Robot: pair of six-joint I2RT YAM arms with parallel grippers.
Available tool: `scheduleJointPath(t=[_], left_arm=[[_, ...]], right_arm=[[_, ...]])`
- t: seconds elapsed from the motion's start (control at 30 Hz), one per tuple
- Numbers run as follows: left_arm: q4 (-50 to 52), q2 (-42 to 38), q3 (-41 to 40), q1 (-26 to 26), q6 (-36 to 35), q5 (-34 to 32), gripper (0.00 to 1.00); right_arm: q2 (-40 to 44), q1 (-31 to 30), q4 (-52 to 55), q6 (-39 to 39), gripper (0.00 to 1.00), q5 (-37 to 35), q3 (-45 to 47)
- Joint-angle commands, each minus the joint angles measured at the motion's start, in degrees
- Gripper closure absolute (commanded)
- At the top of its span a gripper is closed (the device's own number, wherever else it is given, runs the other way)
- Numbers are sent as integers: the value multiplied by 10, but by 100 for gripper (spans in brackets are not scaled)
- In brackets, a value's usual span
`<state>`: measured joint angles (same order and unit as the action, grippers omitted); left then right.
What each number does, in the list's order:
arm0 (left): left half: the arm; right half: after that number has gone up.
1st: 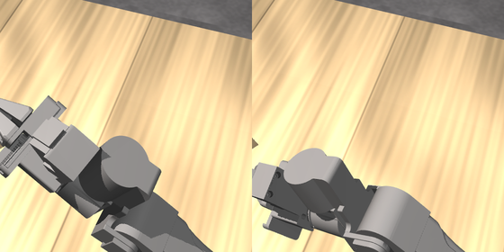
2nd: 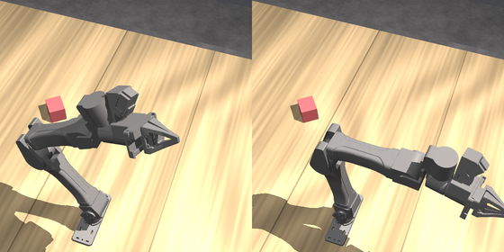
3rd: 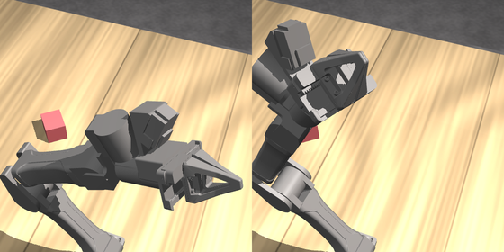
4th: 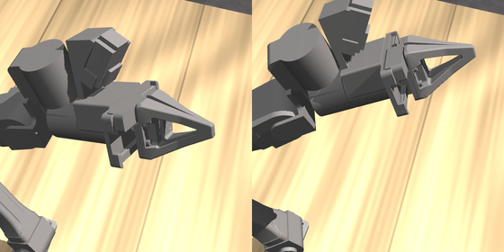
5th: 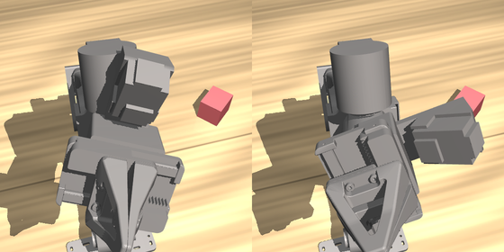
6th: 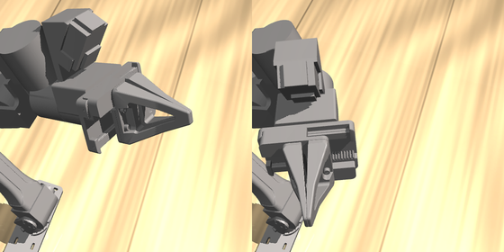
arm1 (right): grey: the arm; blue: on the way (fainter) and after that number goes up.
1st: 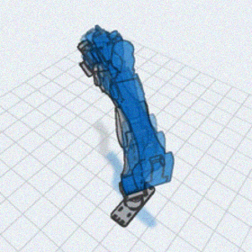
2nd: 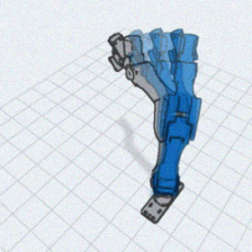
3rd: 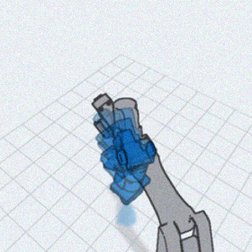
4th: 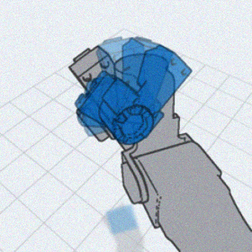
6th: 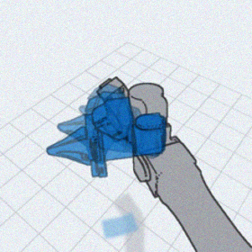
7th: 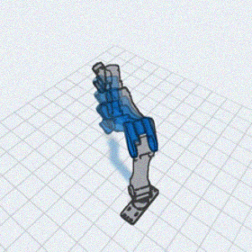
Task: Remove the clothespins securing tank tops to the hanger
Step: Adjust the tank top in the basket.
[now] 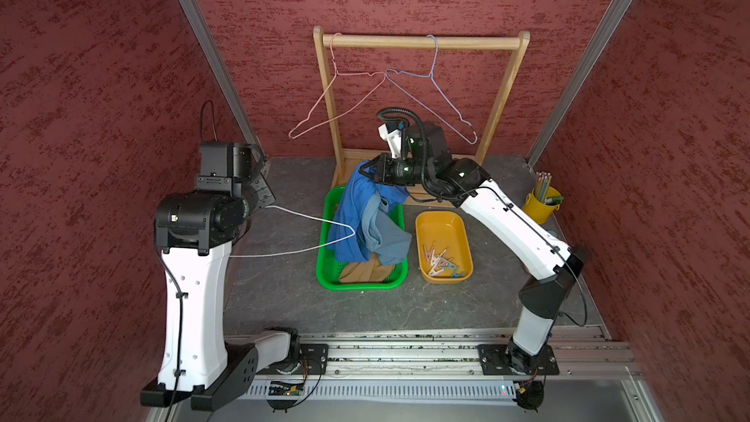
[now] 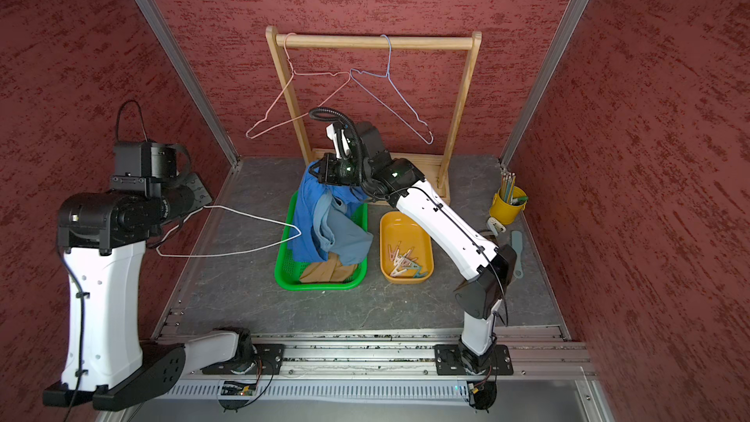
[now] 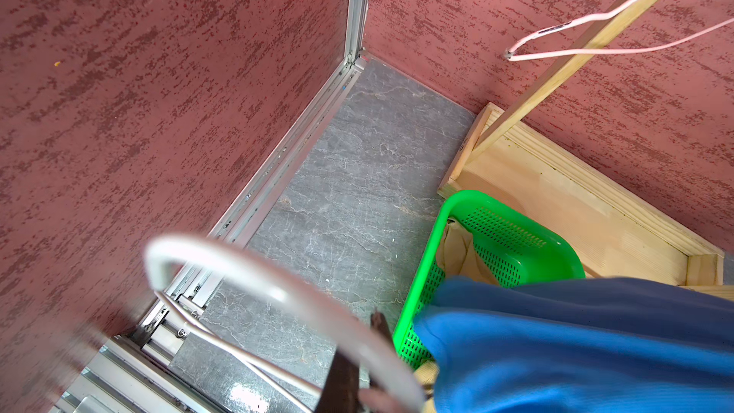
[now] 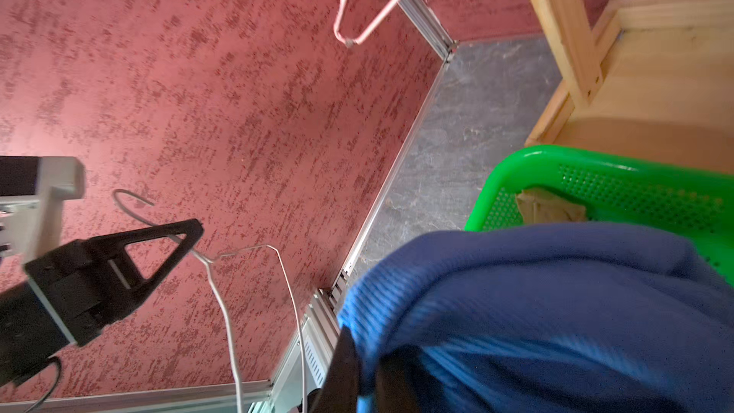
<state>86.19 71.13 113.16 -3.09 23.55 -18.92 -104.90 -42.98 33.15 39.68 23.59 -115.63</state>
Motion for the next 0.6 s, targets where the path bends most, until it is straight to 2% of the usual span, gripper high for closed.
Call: scheduleJointPath(t=[0.0,0.1,0.2,0.3,0.43,0.57], left_arm=[[0,-8,-7,8,0,5,100],[-5,-11,-15,11,3,9,100],[-4,-12,-15,13,4,13,100],[-3,-12,-13,13,2,19,100],[-17,-15,-28,12,3,39,100],[-68,-24,-67,-12,6,62,100]], right_arm=[[6,-10,-140,23,100,52,24],[40,-3,-280,82,100,87,191],[78,18,-393,145,100,74,352],[90,28,-349,141,100,26,417],[35,27,-195,85,100,-8,381],[-33,22,-53,27,61,26,296]])
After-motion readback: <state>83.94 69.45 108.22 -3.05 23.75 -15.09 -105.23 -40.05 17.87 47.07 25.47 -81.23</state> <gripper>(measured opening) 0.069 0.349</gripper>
